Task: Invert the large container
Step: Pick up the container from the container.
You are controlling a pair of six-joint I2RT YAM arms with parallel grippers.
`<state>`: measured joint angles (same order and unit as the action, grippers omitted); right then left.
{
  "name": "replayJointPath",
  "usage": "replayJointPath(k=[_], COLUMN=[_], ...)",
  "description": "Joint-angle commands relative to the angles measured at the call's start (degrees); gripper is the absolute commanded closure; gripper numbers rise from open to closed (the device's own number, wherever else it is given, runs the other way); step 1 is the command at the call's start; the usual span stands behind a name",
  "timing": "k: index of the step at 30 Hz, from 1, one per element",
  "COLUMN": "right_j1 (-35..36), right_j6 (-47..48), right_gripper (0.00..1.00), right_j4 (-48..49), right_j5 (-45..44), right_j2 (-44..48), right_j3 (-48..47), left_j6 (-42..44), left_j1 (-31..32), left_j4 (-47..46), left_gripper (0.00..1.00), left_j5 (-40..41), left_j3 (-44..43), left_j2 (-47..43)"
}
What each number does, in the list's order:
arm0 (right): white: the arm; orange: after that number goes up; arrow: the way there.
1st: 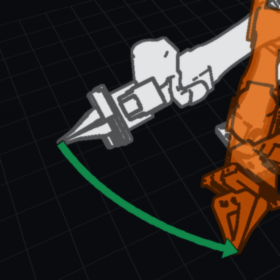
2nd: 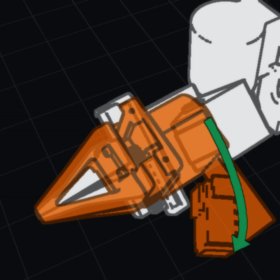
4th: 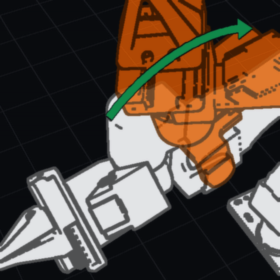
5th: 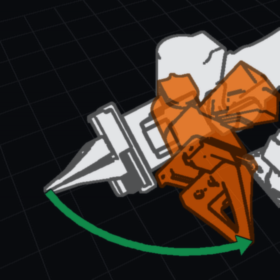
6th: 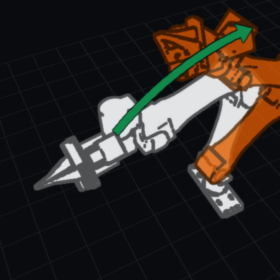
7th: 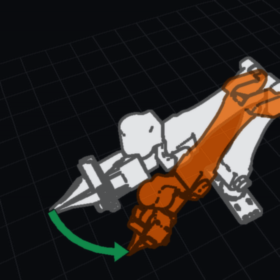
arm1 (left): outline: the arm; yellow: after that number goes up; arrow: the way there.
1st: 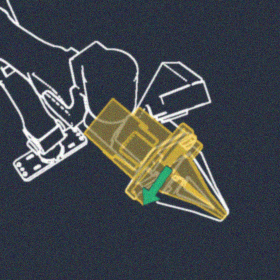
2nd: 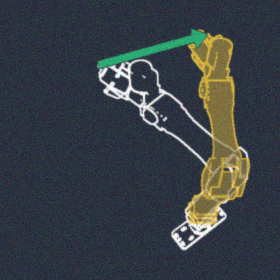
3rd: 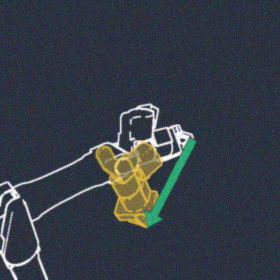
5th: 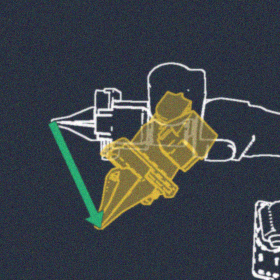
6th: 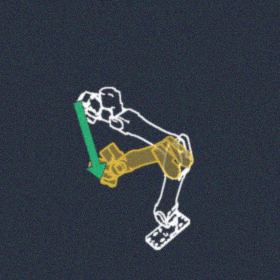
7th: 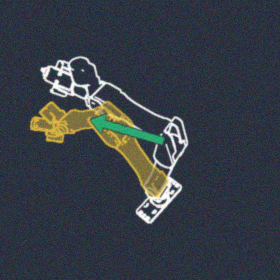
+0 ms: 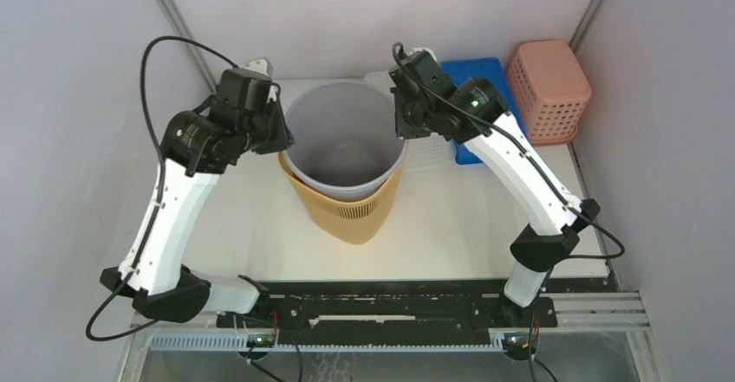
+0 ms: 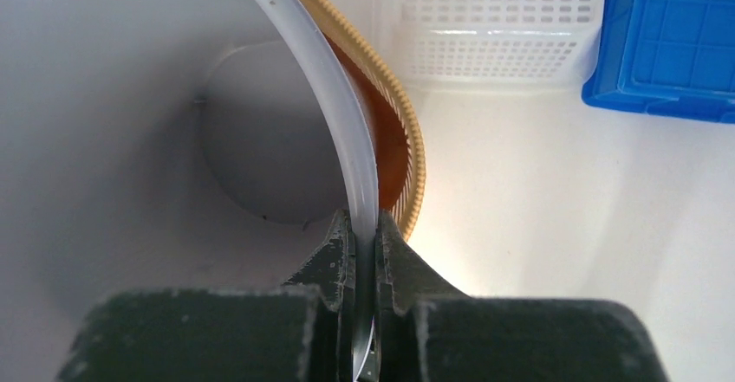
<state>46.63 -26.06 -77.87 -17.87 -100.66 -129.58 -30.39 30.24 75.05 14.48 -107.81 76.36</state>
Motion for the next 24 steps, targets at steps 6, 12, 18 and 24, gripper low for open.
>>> replayJointPath(k=[6, 12, 18, 24], right_j1=[2.34, 4.22, 5.73, 8.81], right_j6=[4.71, 6.77, 8.81, 11.73], right_gripper=[1.00, 1.00, 1.00, 1.00], right_j4=[11.78, 19.75, 25.16, 31.27], right_j5=[2.56, -1.29, -2.97, -5.75], right_j2=[8.80, 14.86, 18.86, 22.64], right_j3=[-1.77, 3.35, 6.35, 9.94], left_j6=[3.66, 4.95, 5.75, 7.44], left_j1=[0.74, 0.78, 0.79, 0.80], left_j4=[-3.72, -6.68, -10.05, -14.12], left_gripper=[0.99, 0.99, 0.99, 0.99], left_j5=[-7.21, -7.13, -7.38, -9.83], left_j3=[-17.14, -18.05, -18.77, -18.74], left_j2=[2.04, 0.38, -2.12, -5.72])
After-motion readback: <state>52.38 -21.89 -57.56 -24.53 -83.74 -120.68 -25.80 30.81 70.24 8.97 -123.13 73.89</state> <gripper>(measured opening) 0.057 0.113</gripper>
